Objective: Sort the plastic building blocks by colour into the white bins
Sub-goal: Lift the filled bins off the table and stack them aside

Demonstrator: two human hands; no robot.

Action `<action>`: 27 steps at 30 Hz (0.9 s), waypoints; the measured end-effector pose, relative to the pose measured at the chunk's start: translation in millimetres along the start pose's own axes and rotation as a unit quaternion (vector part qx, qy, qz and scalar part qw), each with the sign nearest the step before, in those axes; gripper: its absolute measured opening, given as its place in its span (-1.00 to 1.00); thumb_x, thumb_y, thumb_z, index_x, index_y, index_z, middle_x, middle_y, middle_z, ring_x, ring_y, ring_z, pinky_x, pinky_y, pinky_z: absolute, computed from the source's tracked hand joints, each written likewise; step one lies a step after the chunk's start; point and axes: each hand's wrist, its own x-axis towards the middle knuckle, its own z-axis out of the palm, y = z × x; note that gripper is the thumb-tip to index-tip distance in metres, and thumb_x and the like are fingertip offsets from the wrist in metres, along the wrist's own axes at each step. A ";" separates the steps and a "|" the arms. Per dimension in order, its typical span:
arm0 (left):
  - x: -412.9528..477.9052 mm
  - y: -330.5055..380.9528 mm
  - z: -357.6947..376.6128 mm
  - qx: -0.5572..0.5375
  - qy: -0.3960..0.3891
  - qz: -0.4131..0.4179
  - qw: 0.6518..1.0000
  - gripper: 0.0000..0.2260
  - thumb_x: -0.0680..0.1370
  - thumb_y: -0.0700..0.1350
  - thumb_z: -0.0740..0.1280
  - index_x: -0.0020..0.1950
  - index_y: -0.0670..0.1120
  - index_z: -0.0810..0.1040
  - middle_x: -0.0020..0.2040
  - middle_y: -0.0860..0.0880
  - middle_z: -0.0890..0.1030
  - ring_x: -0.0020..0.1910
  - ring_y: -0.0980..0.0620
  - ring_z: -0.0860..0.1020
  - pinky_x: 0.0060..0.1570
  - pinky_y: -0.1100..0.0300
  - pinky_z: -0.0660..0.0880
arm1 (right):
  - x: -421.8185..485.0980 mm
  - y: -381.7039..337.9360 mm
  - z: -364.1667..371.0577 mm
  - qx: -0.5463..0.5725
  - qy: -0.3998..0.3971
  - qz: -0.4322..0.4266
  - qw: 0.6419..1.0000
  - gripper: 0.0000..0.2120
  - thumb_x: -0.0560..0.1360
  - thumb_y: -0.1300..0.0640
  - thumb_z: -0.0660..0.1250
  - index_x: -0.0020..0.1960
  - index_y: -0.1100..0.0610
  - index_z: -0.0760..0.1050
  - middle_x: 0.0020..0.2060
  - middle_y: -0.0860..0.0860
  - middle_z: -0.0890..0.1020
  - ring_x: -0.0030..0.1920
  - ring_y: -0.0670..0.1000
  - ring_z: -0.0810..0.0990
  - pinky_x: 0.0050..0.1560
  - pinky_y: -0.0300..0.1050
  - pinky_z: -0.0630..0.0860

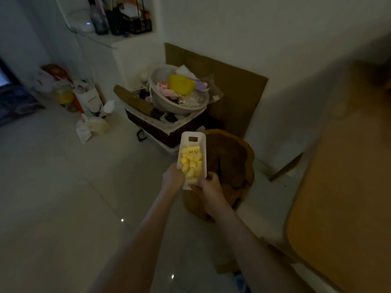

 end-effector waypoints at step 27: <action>-97.5 69.7 -45.4 -0.020 0.087 0.143 0.986 -0.67 0.62 -0.18 0.13 0.40 -0.12 0.36 0.27 -0.08 0.48 0.18 0.00 0.47 -0.07 0.34 0.36 | -121.0 -66.4 4.6 -0.195 -0.078 -0.232 0.950 -0.75 0.60 0.10 0.12 0.24 0.11 0.41 0.09 0.11 0.55 0.11 0.10 0.53 0.20 0.12 0.46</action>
